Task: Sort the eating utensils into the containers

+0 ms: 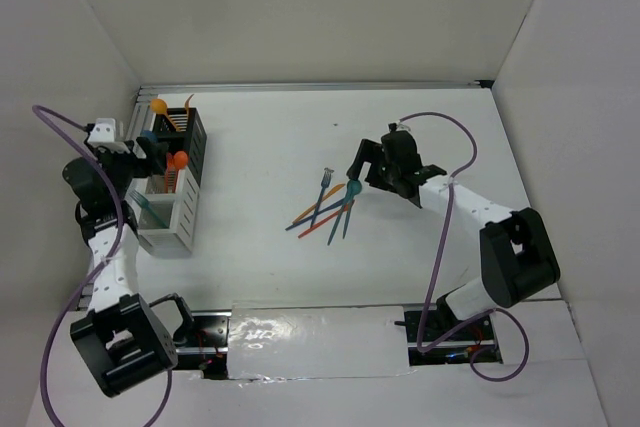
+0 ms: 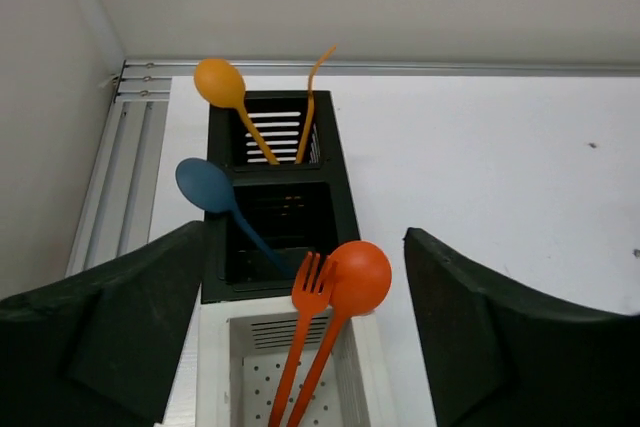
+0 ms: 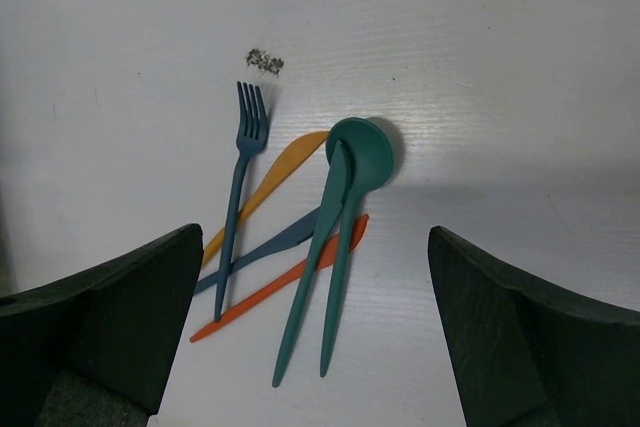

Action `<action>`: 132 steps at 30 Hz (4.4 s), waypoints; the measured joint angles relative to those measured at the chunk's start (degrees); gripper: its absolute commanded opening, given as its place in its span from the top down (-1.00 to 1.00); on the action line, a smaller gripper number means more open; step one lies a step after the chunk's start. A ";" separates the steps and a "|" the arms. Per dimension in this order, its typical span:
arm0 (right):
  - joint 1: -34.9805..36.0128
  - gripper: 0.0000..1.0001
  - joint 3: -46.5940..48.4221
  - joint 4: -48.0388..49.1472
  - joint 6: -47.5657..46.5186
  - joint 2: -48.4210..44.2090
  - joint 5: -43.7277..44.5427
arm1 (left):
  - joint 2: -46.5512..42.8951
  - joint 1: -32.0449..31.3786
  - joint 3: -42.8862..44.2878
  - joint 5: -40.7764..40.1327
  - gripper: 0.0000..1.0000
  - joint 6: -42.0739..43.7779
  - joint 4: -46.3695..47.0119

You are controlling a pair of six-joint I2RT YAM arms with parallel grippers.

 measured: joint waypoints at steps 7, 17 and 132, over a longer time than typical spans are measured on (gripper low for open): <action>-0.59 -0.96 -3.45 -0.04 -0.17 -2.67 -0.11 | -2.14 -5.92 16.37 9.16 -0.79 0.37 -14.53; -0.31 -0.73 -11.50 0.57 -1.77 -7.08 0.42 | -4.15 -30.86 18.18 22.34 -0.69 1.46 -27.12; 1.77 -0.96 -10.05 7.67 -8.02 -18.49 -7.32 | -16.44 -27.74 -1.33 -80.02 -0.65 -39.65 -48.48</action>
